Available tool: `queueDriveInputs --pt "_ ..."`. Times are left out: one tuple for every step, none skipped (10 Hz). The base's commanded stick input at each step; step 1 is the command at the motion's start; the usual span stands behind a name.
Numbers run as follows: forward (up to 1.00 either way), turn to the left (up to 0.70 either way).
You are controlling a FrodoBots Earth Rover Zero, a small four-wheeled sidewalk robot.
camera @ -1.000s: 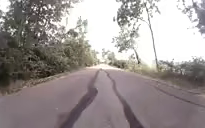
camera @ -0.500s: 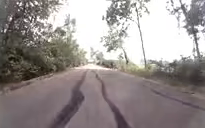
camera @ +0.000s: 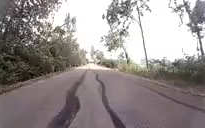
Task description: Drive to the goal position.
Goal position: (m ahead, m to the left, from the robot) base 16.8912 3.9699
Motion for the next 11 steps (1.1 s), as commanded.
queueDriveInputs --pt "0.7 0.0" --pt "0.7 0.0" --pt "0.7 0.0" --pt "0.7 0.0" --pt "0.7 0.0" --pt "0.7 0.0" --pt "0.7 0.0" --pt "0.7 0.0" --pt "0.7 0.0" --pt "0.7 0.0" --pt "0.7 0.0"
